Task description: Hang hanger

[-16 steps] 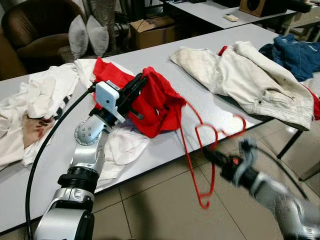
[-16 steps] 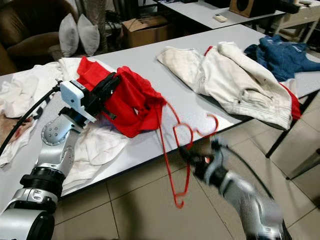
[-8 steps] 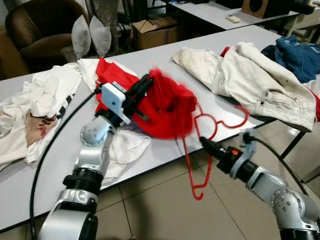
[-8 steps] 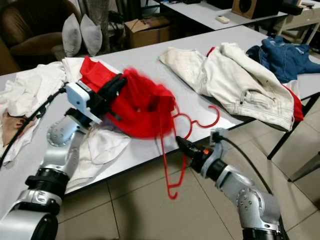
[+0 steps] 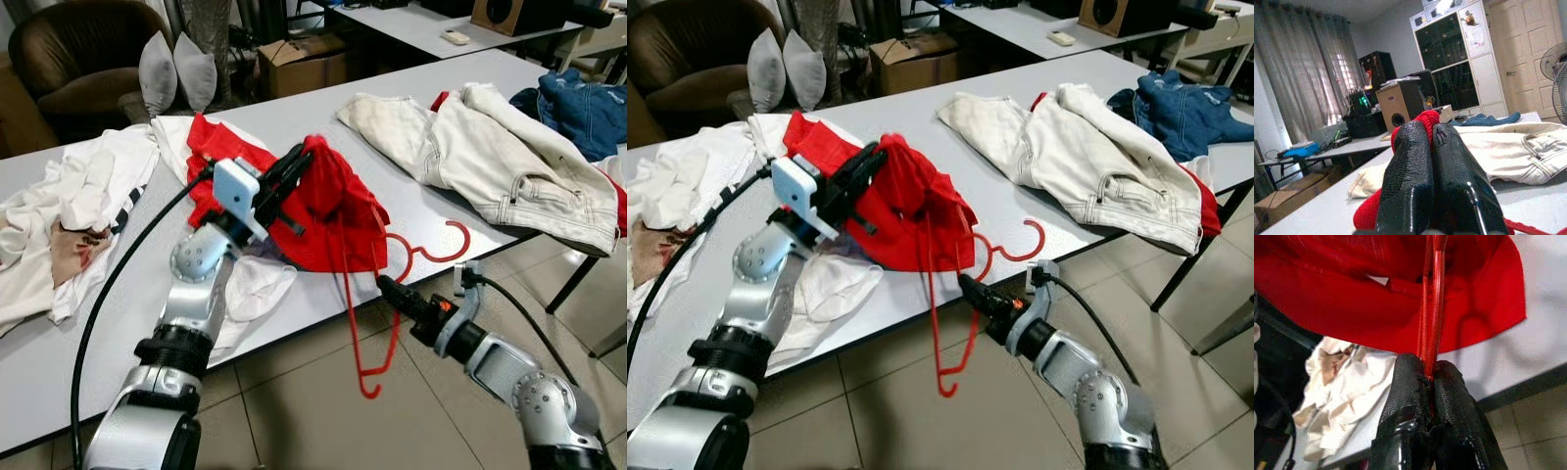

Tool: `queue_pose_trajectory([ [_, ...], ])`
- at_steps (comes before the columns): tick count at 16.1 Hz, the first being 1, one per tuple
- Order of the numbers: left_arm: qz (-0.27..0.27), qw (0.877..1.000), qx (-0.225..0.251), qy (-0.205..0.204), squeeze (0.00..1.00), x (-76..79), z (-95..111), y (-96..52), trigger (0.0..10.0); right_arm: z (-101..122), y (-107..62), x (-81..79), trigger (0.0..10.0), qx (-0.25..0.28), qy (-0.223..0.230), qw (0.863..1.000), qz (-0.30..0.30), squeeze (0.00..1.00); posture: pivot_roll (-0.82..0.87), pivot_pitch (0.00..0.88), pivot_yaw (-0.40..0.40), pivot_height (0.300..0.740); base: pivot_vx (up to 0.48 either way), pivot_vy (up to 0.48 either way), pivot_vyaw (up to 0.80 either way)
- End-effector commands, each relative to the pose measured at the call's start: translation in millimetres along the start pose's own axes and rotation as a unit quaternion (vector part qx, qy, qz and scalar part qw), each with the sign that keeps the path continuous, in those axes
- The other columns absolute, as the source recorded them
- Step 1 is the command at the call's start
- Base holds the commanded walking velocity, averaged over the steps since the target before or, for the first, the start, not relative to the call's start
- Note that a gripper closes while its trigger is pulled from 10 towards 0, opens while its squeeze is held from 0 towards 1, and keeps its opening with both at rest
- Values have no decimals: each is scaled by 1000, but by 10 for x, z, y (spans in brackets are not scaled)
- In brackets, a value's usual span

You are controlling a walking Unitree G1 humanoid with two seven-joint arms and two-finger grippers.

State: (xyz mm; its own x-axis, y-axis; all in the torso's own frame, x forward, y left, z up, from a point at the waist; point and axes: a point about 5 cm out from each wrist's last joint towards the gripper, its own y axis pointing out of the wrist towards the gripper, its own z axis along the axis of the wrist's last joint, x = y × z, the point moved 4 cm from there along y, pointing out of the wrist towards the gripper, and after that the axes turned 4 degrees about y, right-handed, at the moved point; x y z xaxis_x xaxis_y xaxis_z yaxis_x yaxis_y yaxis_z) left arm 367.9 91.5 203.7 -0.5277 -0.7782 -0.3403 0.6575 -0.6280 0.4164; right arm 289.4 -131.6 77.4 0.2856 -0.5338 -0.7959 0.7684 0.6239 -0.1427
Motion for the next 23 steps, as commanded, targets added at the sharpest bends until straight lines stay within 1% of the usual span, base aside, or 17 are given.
queue_pose_trajectory([
  [1,-8,1000,15,2,0,-7,84,65,0,26,44,12,10000,16,28,999,14,0,-254,0,114,740,0,0,0],
  [3,-16,1000,18,-1,0,18,97,74,0,35,84,52,10000,30,51,998,17,0,-250,0,117,740,0,0,0],
  [4,-39,999,2,3,0,68,44,40,0,162,135,75,10000,68,82,994,19,0,-248,0,120,740,0,0,0],
  [5,-45,999,-3,6,0,79,27,28,0,197,145,78,10000,78,90,993,19,0,-248,0,120,740,0,0,0],
  [6,-63,996,-49,27,0,82,-117,-55,0,338,191,127,10000,111,126,986,9,0,-246,0,118,740,0,0,0],
  [7,-64,996,-59,30,0,75,-148,-71,0,363,200,129,10000,116,130,985,10,0,-246,0,118,740,0,0,0],
  [8,-88,990,-103,36,0,99,-282,-147,0,508,234,92,10000,150,142,978,17,0,-244,0,109,740,0,0,0],
  [10,-127,981,-140,45,0,185,-401,-244,0,727,263,48,10000,200,151,968,21,0,-247,0,108,740,0,0,0],
  [11,-140,979,-147,25,0,256,-430,-267,0,908,295,38,10000,243,178,953,21,0,-251,0,105,740,0,0,0],
  [12,-146,980,-133,-9,0,352,-386,-210,0,1055,349,21,10000,277,204,939,21,0,-250,0,104,740,0,0,0],
  [13,-167,979,-113,-35,0,479,-315,-144,0,1139,424,-1,10000,295,225,928,16,0,-250,0,102,740,0,0,0],
  [14,-176,978,-107,-42,0,523,-292,-127,0,1159,450,-10,10000,299,232,926,15,0,-250,0,102,740,0,0,0],
  [15,-194,974,-100,-51,0,641,-258,-82,0,1238,566,-76,10000,317,266,910,20,0,-252,0,99,740,0,0,0],
  [18,-163,978,-105,-75,0,564,-269,-59,0,1290,702,-152,10000,327,282,902,18,0,-253,0,92,740,0,0,0],
  [20,-158,973,-124,-114,0,554,-299,-106,0,1389,755,-148,10000,361,331,872,13,0,-250,0,80,740,0,0,0],
  [21,-160,970,-128,-128,0,572,-307,-123,0,1413,770,-154,10000,369,339,865,13,0,-250,0,76,740,0,0,0],
  [23,-138,969,-114,-173,0,550,-261,-93,0,1384,878,-211,10000,358,307,882,-10,0,-250,0,69,740,0,0,0],
])
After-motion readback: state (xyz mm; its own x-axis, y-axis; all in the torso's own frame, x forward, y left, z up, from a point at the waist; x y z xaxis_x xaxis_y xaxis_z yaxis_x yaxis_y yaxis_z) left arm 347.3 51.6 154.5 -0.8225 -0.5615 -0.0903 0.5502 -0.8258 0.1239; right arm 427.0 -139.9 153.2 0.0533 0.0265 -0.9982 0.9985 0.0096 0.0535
